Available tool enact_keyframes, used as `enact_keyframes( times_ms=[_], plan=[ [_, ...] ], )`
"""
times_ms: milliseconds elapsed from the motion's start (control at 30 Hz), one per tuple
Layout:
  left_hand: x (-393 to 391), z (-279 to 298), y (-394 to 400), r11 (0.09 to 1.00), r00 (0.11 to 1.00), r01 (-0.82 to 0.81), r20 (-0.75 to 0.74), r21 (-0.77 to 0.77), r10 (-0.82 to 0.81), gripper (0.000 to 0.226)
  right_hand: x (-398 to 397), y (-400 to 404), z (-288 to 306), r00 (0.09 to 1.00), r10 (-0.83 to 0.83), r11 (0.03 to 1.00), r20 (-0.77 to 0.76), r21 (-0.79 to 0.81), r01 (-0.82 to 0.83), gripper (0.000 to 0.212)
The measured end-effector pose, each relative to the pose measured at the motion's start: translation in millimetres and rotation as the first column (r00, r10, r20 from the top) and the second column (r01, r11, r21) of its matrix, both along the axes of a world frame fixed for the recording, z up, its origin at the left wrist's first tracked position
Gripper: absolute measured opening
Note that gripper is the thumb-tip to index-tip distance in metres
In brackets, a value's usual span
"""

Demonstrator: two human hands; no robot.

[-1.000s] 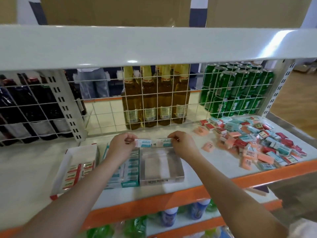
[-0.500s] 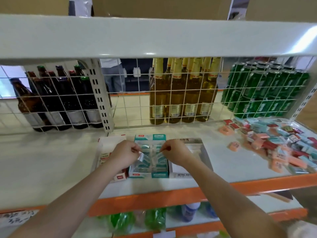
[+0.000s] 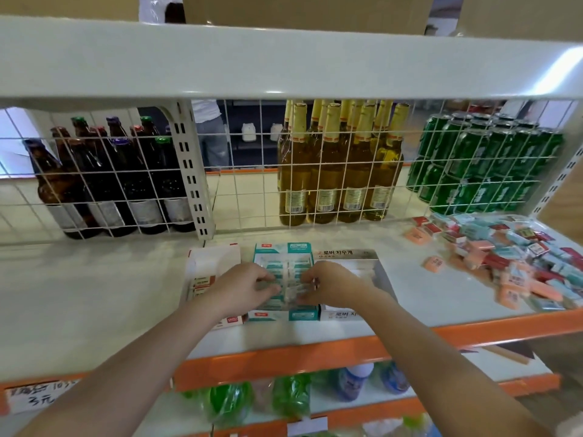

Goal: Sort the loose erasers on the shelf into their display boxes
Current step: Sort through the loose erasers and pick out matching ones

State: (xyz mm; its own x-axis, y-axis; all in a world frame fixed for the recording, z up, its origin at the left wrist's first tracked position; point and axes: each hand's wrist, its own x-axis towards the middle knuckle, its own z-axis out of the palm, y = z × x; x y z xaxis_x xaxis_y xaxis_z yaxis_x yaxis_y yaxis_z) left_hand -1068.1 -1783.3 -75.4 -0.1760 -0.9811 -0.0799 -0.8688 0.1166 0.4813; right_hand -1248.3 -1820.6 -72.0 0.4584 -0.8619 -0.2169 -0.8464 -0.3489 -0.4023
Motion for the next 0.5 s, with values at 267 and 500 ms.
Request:
enact_keyframes(
  times_ms=[267, 500],
  plan=[
    [-3.1, -4.1, -3.8, 0.978, 0.933, 0.181, 0.296, 0.105, -0.204, 0.036, 8.8, 8.0, -10.3, 0.966, 0.116, 0.98, -0.229, -0.13, -0.149, 0.039],
    [-17.9, -14.7, -6.0, 0.982, 0.917, 0.187, 0.351, 0.036, -0.187, 0.043, 9.9, 10.6, -10.6, 0.975, 0.101, 0.978, -0.196, -0.158, -0.133, 0.028]
  ],
)
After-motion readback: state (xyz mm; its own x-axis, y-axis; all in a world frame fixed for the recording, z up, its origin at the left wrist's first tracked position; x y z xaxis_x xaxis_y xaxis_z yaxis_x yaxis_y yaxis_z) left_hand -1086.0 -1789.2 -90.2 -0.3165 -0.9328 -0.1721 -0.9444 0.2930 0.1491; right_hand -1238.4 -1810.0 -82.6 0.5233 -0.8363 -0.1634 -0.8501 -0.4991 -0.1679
